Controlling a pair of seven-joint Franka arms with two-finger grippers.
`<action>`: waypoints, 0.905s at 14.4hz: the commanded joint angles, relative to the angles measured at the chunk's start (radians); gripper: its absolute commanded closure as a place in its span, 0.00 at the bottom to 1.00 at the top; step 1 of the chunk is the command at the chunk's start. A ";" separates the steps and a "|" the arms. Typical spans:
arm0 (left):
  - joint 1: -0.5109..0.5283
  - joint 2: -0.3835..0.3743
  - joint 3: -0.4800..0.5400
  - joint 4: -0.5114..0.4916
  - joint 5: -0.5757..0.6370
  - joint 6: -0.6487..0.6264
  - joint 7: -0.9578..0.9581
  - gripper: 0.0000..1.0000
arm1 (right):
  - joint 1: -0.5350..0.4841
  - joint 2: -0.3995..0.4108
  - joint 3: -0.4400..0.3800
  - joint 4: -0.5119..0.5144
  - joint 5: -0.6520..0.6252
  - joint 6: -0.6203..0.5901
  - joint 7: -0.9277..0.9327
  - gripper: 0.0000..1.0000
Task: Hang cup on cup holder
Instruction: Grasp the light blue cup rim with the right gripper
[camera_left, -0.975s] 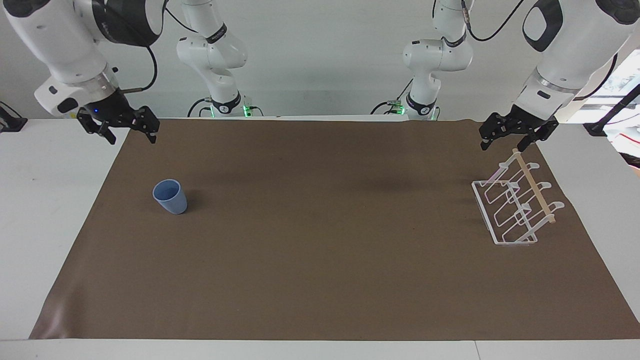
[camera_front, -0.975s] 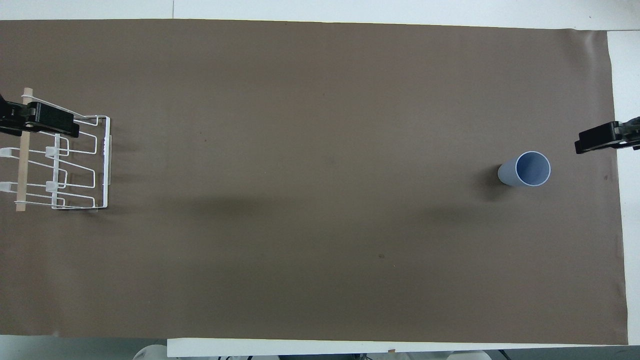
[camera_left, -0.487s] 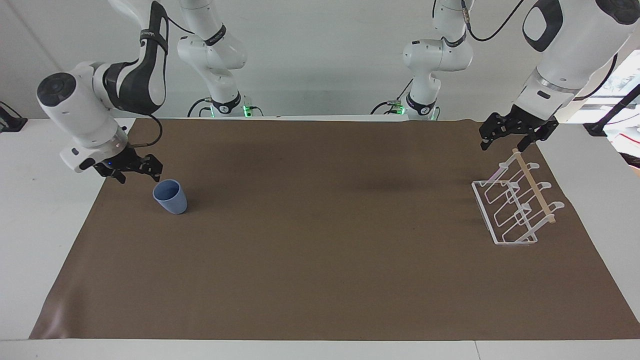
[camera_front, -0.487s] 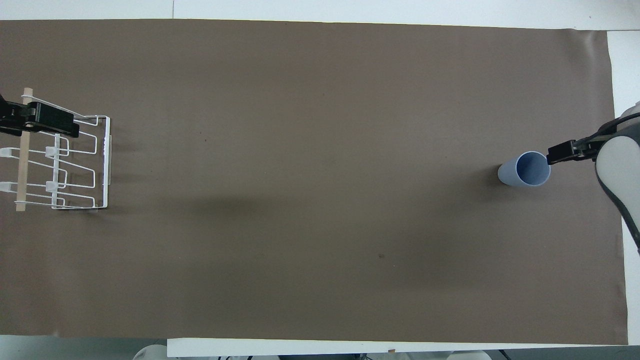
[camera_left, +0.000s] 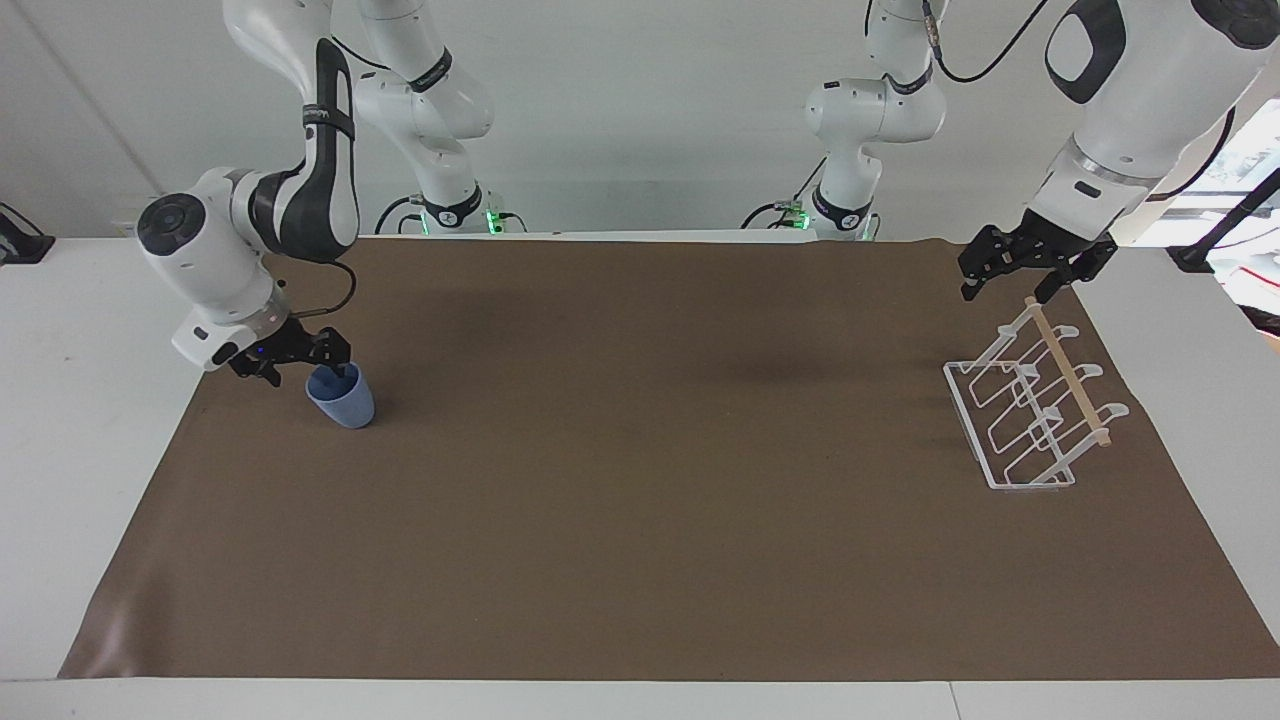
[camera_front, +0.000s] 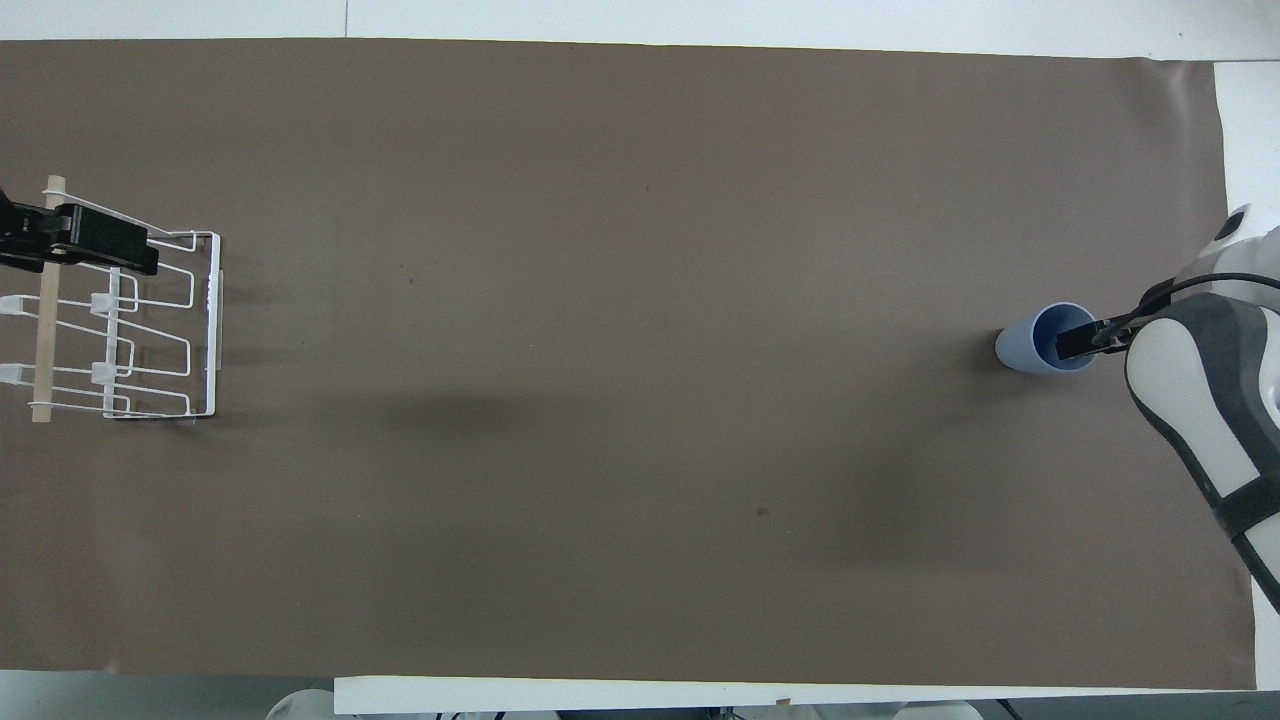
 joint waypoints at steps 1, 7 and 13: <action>0.003 -0.007 -0.001 -0.007 0.007 -0.007 0.007 0.00 | -0.015 0.013 0.008 -0.020 0.020 0.057 -0.027 0.03; 0.005 -0.013 -0.001 -0.016 0.007 -0.028 0.005 0.00 | -0.009 0.016 0.008 -0.036 0.022 0.077 -0.020 0.28; 0.029 -0.015 0.001 -0.016 0.007 -0.037 0.005 0.00 | -0.002 0.011 0.008 -0.050 0.020 0.075 -0.018 0.53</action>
